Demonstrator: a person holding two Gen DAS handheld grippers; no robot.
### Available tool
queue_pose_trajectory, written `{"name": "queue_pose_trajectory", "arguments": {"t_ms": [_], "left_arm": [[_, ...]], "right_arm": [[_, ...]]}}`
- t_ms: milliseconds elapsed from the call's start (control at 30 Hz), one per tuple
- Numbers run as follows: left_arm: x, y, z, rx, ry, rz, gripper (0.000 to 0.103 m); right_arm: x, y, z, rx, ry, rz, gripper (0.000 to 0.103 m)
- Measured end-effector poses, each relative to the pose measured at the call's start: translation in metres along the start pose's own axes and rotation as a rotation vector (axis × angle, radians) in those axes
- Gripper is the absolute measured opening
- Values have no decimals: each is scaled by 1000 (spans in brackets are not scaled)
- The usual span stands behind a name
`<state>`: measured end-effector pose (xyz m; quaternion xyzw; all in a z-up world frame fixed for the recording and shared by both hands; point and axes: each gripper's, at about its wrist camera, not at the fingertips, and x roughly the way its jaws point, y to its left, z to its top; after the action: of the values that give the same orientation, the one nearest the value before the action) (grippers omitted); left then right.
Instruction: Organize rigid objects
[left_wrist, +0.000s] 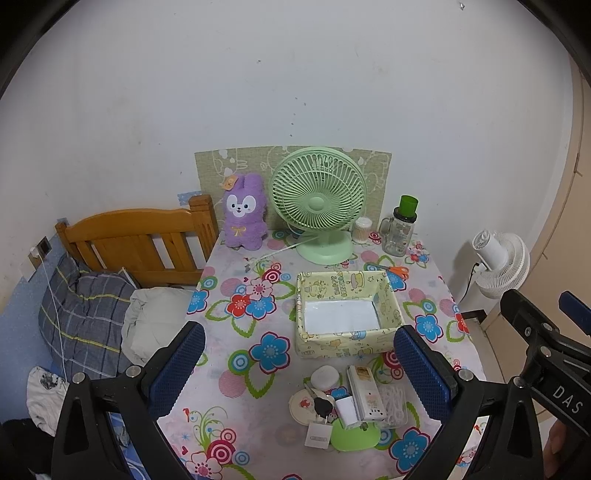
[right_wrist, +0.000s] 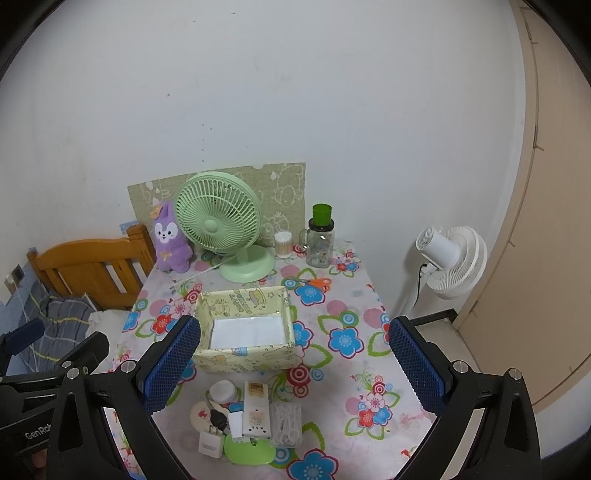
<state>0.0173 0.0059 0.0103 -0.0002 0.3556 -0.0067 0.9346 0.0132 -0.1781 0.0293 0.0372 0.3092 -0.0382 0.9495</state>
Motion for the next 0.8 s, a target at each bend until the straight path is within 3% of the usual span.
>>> {"name": "queue_pose_trajectory", "arguments": {"t_ms": [800], "left_arm": [[3,1,2,-6,-40,-13,103]], "right_arm": [[-1,0,-2,2,-44,-17,103]]}}
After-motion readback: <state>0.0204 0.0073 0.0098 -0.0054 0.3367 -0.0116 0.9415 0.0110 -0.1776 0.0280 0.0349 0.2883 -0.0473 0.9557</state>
